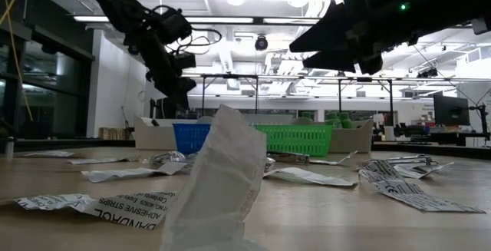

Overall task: Pick & Place Travel size toiletries
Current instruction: Put the silver nail clipper into the green basket

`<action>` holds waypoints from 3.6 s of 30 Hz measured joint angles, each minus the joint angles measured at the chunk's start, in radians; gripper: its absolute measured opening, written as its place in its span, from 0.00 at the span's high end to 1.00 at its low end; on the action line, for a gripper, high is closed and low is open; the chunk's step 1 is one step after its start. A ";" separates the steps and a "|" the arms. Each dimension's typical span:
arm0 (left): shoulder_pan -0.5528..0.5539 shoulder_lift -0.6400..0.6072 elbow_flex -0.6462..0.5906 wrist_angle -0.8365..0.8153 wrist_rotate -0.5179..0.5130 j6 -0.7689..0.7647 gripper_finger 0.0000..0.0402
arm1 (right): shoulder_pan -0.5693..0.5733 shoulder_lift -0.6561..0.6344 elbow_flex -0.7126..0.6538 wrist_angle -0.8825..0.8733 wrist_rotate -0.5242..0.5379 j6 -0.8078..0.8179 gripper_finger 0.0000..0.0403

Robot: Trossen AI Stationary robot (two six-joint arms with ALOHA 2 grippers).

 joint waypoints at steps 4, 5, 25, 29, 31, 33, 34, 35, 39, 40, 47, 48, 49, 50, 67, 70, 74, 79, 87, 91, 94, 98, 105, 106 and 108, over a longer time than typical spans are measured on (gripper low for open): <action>0.000 -0.058 0.000 -0.008 -0.038 -0.006 0.49 | 0.000 0.000 0.000 -0.037 0.000 0.085 0.26; 0.000 -0.076 0.000 -0.016 -0.035 -0.016 0.49 | 0.000 0.000 0.000 -0.047 0.000 0.108 0.26; -0.270 -0.390 -0.184 -0.083 0.076 -0.174 0.60 | -0.041 -0.124 0.001 -0.362 -0.292 0.175 0.26; -0.369 -0.462 -0.264 -0.018 0.058 -0.216 0.60 | -0.066 -0.084 0.029 -0.389 -0.291 0.138 0.26; -0.413 -0.497 -0.300 0.002 0.039 -0.240 0.60 | -0.077 -0.047 0.062 -0.376 -0.292 0.097 0.26; -0.456 -0.521 -0.326 0.020 0.017 -0.261 0.60 | -0.088 -0.014 0.085 -0.383 -0.296 0.072 0.26; -0.479 -0.531 -0.337 0.023 0.006 -0.264 0.60 | -0.096 0.008 0.099 -0.390 -0.296 0.067 0.26; -0.500 -0.540 -0.346 0.026 -0.001 -0.264 0.60 | -0.104 0.032 0.119 -0.389 -0.296 0.067 0.26; -0.594 -0.559 -0.376 0.029 -0.065 -0.305 0.60 | -0.126 0.129 0.186 -0.454 -0.290 0.072 0.26; -0.620 -0.563 -0.384 0.030 -0.082 -0.318 0.60 | -0.130 0.156 0.205 -0.467 -0.291 0.072 0.26; -0.799 -0.563 -0.450 0.130 -0.263 -0.303 0.60 | -0.158 0.295 0.281 -0.499 -0.295 0.118 0.30; -0.809 -0.564 -0.450 0.132 -0.291 -0.300 0.60 | -0.162 0.305 0.282 -0.502 -0.296 0.126 0.32; -0.819 -0.564 -0.450 0.130 -0.308 -0.300 0.60 | -0.166 0.314 0.284 -0.508 -0.295 0.129 0.34; -0.828 -0.564 -0.450 0.128 -0.310 -0.302 0.60 | -0.171 0.324 0.289 -0.505 -0.295 0.139 0.36; -0.891 -0.560 -0.451 0.078 -0.312 -0.352 0.60 | -0.191 0.360 0.291 -0.548 -0.324 0.186 0.64; -0.891 -0.560 -0.451 0.072 -0.312 -0.348 0.60 | -0.192 0.364 0.291 -0.549 -0.343 0.192 0.71; -0.891 -0.560 -0.451 0.073 -0.310 -0.354 0.60 | -0.191 0.369 0.292 -0.531 -0.344 0.203 0.85; -0.890 -0.560 -0.451 0.072 -0.289 -0.358 0.60 | -0.195 0.372 0.289 -0.473 -0.350 0.191 0.95; -0.890 -0.560 -0.451 0.075 -0.289 -0.365 0.60 | -0.224 0.297 0.288 -0.425 -0.374 0.234 0.94; -0.890 -0.560 -0.451 0.075 -0.287 -0.365 0.60 | -0.244 0.231 0.288 -0.436 -0.337 0.226 0.95; -0.890 -0.560 -0.451 0.075 -0.285 -0.365 0.60 | -0.274 0.187 0.291 -0.430 -0.337 0.169 0.95; -0.890 -0.560 -0.451 0.075 -0.285 -0.365 0.60 | -0.325 0.145 0.290 -0.453 -0.343 0.066 0.95; -0.890 -0.560 -0.451 0.076 -0.284 -0.365 0.60 | -0.447 0.129 0.290 -0.587 -0.383 -0.128 0.95; -0.890 -0.560 -0.451 0.076 -0.281 -0.365 0.60 | -0.463 0.129 0.290 -0.610 -0.384 -0.140 0.95; -0.890 -0.560 -0.451 0.076 -0.277 -0.366 0.60 | -0.490 0.129 0.290 -0.646 -0.383 -0.162 0.95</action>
